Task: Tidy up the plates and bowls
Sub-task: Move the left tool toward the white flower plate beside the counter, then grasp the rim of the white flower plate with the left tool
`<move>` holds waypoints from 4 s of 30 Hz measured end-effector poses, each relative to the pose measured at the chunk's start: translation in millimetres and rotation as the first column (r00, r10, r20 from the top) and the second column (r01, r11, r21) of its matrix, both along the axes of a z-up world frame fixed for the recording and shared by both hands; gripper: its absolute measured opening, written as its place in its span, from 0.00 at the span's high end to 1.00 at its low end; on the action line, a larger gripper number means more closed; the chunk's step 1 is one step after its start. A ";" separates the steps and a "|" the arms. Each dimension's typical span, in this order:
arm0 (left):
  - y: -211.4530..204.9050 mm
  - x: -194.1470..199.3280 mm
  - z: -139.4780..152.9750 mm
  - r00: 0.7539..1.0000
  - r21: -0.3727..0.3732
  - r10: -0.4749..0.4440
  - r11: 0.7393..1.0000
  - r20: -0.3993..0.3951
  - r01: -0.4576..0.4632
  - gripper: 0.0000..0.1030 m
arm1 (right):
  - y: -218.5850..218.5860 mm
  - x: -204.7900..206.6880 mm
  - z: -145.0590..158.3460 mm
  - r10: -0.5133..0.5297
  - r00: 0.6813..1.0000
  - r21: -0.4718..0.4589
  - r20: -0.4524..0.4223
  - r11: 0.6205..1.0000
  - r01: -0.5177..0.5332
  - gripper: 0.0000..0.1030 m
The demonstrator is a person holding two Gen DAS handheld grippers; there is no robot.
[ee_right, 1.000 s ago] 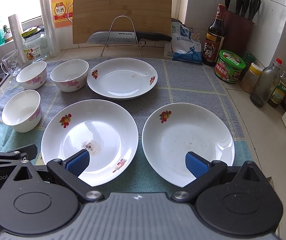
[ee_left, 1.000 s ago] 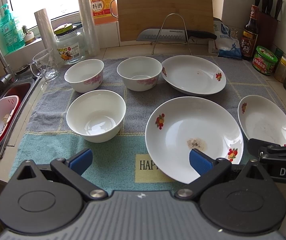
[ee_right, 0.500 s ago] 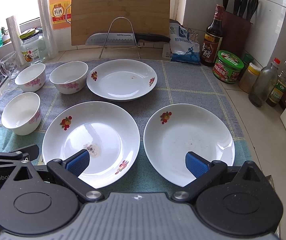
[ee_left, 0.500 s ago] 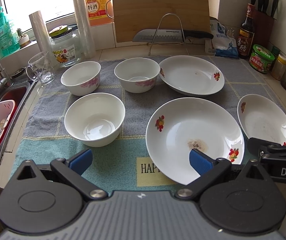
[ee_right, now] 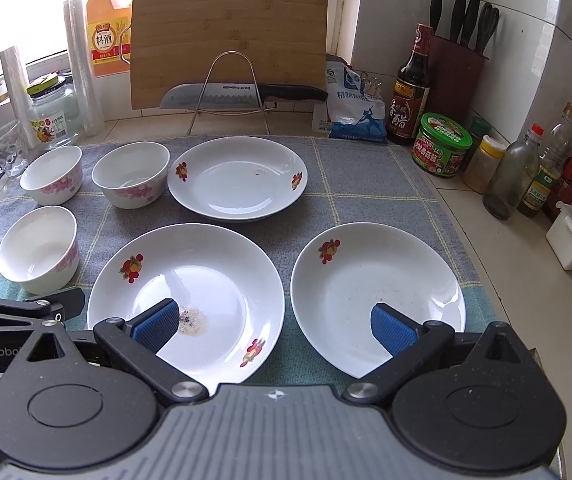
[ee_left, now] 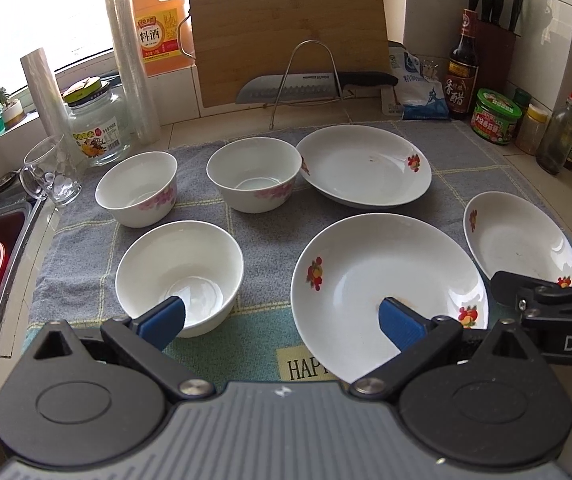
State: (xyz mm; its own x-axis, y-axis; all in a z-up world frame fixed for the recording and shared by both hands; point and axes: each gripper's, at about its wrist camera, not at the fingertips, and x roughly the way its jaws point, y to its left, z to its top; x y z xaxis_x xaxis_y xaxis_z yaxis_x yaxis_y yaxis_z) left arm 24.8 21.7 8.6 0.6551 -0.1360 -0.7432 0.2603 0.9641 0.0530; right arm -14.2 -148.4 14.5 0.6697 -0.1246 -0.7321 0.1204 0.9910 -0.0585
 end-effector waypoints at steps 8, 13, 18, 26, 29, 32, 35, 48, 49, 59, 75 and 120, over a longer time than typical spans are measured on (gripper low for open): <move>6.3 7.6 1.7 0.995 -0.013 -0.094 0.995 0.039 0.095 0.01 | 0.8 -1.7 2.1 -0.019 0.999 -0.018 0.038 1.000 0.020 0.00; 4.5 12.8 5.4 0.989 -0.036 -0.125 0.991 0.082 0.129 0.01 | -13.7 -9.3 2.3 -0.043 0.997 -0.021 0.059 0.999 0.044 0.00; -5.1 21.9 2.4 0.981 -0.082 -0.178 0.980 0.071 0.183 0.01 | -40.4 -17.0 -7.5 -0.078 0.995 -0.030 0.054 0.996 0.079 0.00; -35.0 39.6 0.1 0.973 -0.152 -0.230 0.961 0.016 0.230 0.01 | -80.4 -26.8 -30.8 -0.058 0.998 -0.023 0.035 0.998 0.059 0.00; -47.0 43.1 1.4 0.964 -0.186 -0.266 0.946 0.015 0.264 0.01 | -90.1 -28.4 -40.3 -0.047 0.999 -0.006 0.016 0.999 0.047 0.00; -62.3 45.3 1.3 0.958 -0.167 -0.286 0.943 0.030 0.287 0.01 | -96.0 -27.9 -49.7 -0.025 1.000 -0.003 -0.007 1.000 0.025 0.00; -74.6 51.0 -0.3 0.953 -0.178 -0.303 0.937 0.021 0.302 0.01 | -101.5 -27.7 -59.7 0.006 1.000 0.022 -0.025 1.000 -0.005 0.00; -123.9 68.8 -12.7 0.929 -0.175 -0.369 0.913 0.024 0.367 0.01 | -127.0 -4.7 -103.9 0.058 0.994 0.031 -0.094 0.998 -0.056 0.00; -127.9 70.7 -14.1 0.928 -0.174 -0.372 0.913 0.015 0.369 0.01 | -129.3 -3.2 -104.8 0.068 0.994 0.051 -0.086 0.997 -0.064 0.00; -162.9 81.8 -24.2 0.897 -0.164 -0.441 0.888 -0.041 0.429 0.01 | -137.0 -12.4 -110.2 0.172 0.985 0.042 0.001 0.984 -0.172 0.00; -230.6 119.5 -48.5 0.757 -0.068 -0.629 0.775 -0.176 0.628 0.01 | -140.3 -25.7 -118.2 0.168 0.975 0.020 0.144 0.985 -0.173 0.00; -279.9 158.6 -69.4 0.502 -0.109 -0.789 0.568 -0.355 0.816 0.30 | -154.6 -0.6 -99.1 0.253 0.966 0.019 0.052 0.967 -0.254 0.00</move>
State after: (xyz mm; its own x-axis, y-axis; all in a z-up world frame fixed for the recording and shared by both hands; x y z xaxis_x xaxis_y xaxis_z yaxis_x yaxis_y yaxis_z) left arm 183.5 -258.2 -60.8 0.0036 -0.4193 -0.9079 0.9323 0.3297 -0.1486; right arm -14.8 -303.0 -84.6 0.7120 0.0716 -0.6985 -0.1326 0.9906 -0.0337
